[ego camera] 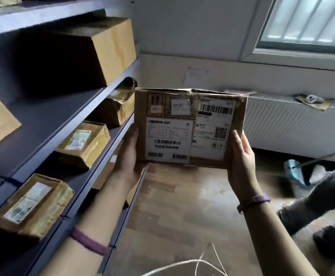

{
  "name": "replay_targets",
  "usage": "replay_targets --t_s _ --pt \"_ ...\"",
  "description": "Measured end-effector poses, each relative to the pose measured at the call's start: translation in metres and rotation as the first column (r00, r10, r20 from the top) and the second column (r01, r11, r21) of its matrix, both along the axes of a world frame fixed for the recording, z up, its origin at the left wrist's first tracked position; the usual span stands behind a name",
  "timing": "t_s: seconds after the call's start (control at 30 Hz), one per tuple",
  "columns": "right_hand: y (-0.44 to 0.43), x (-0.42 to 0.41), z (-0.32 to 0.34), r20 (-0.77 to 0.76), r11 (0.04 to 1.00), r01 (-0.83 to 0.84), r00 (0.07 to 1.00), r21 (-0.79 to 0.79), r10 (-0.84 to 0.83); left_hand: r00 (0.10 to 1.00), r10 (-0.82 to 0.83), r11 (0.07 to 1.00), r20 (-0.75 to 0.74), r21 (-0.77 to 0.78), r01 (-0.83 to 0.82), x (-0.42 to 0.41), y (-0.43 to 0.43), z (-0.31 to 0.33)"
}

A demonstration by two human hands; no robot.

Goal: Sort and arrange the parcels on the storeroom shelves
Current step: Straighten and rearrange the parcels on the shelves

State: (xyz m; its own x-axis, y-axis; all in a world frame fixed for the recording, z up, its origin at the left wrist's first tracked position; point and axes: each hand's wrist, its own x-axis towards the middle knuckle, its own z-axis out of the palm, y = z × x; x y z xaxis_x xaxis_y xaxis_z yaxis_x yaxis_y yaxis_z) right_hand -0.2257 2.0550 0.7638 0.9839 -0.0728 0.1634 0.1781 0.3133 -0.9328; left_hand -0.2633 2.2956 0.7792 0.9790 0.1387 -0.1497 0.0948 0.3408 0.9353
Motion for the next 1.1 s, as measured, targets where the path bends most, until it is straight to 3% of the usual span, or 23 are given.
replay_targets --t_s 0.3,0.6,0.87,1.1 --pt "-0.023 0.179 -0.04 -0.019 1.0 -0.007 1.0 -0.005 0.007 0.985 0.066 0.996 -0.16 -0.045 -0.074 0.186 -0.022 -0.032" --pt "-0.049 0.399 -0.061 -0.052 0.998 -0.055 0.997 -0.031 0.053 0.964 0.156 0.988 -0.214 0.028 -0.154 0.384 -0.054 -0.041" --pt "-0.049 0.541 -0.067 -0.083 0.995 -0.094 0.992 -0.039 0.091 0.947 0.184 0.983 -0.262 0.043 -0.179 0.522 -0.054 -0.045" --pt "-0.044 0.66 -0.086 -0.109 0.994 -0.026 0.994 -0.104 0.014 0.947 0.112 0.994 -0.301 0.018 -0.112 0.654 -0.049 -0.062"
